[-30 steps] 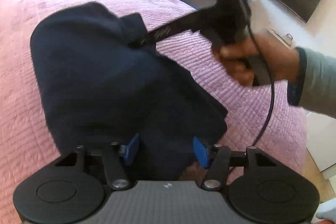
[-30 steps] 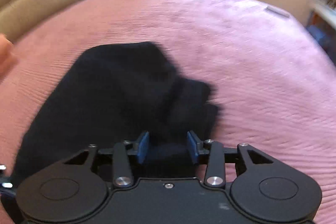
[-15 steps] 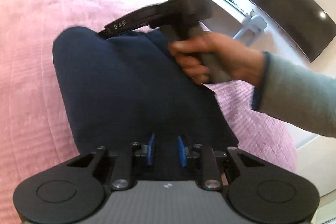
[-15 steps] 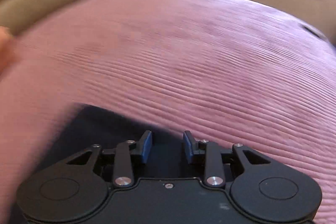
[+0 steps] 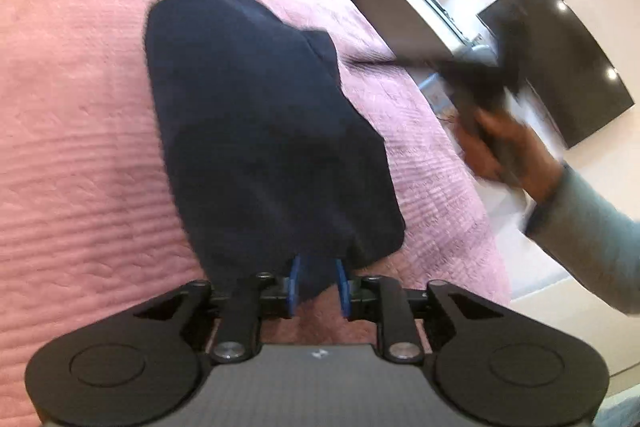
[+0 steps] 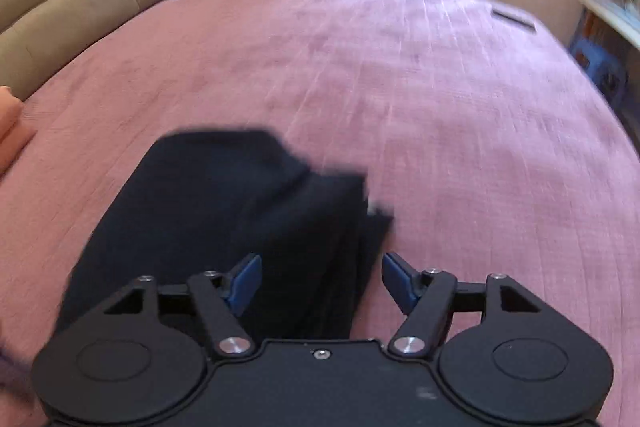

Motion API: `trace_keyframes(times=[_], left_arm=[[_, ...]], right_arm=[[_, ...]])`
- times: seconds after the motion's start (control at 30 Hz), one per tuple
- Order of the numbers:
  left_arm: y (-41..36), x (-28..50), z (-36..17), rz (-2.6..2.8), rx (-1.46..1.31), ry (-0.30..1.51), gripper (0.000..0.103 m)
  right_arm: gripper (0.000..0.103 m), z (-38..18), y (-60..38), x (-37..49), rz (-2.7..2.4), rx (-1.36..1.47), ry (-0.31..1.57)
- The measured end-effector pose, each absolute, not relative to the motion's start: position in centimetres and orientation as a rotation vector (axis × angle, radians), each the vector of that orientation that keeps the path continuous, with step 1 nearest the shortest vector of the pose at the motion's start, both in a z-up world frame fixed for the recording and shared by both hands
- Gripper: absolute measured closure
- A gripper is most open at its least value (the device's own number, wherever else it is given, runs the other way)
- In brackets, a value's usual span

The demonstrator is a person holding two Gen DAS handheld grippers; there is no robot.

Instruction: Fold large clothes

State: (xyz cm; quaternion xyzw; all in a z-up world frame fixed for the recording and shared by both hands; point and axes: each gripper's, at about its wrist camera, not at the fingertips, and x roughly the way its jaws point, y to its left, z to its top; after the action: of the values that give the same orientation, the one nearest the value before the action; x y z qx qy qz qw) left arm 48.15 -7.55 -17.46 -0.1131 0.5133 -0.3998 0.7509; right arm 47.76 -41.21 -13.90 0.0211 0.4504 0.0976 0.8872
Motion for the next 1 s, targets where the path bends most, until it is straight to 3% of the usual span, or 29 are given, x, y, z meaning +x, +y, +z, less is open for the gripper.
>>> trace_keyframes(times=[0.07, 0.13, 0.17, 0.3, 0.4, 0.5, 0.53, 1.0], left_arm=[[-7.3, 48.5, -16.3, -0.839, -0.219, 1.094, 0.069], [-7.0, 49.2, -15.7, -0.781, -0.224, 1.056, 0.052], [-7.0, 49.4, -15.6, -0.751, -0.242, 1.037, 0.049], [-7.2, 50.8, -16.8, -0.653, -0.267, 1.012, 0.047], [-8.3, 51.4, -17.8, -0.615, -0.228, 1.013, 0.036], [-9.1, 51.6, -19.2, -0.579, -0.205, 1.029, 0.035], [-9.3, 51.8, -19.8, -0.575, -0.208, 1.040, 0.034], [-8.2, 55.5, -23.9, -0.672, -0.471, 1.110, 0.017]], right_arm=[[0.023, -13.9, -41.8, 45.2, 0.210, 0.172, 0.999], [0.022, -14.3, -42.0, 42.9, 0.187, 0.319, 1.040], [0.022, -14.8, -41.8, 42.1, 0.174, 0.356, 1.045], [0.022, -17.2, -39.5, 41.0, 0.085, 0.308, 1.071], [0.021, -19.9, -39.1, 40.8, -0.014, 0.198, 1.103], [0.015, -21.4, -41.0, 40.5, -0.018, 0.296, 1.122], [0.009, -21.4, -41.5, 40.5, 0.000, 0.326, 1.119], [0.004, -21.4, -43.8, 43.6, 0.258, 0.437, 1.128]])
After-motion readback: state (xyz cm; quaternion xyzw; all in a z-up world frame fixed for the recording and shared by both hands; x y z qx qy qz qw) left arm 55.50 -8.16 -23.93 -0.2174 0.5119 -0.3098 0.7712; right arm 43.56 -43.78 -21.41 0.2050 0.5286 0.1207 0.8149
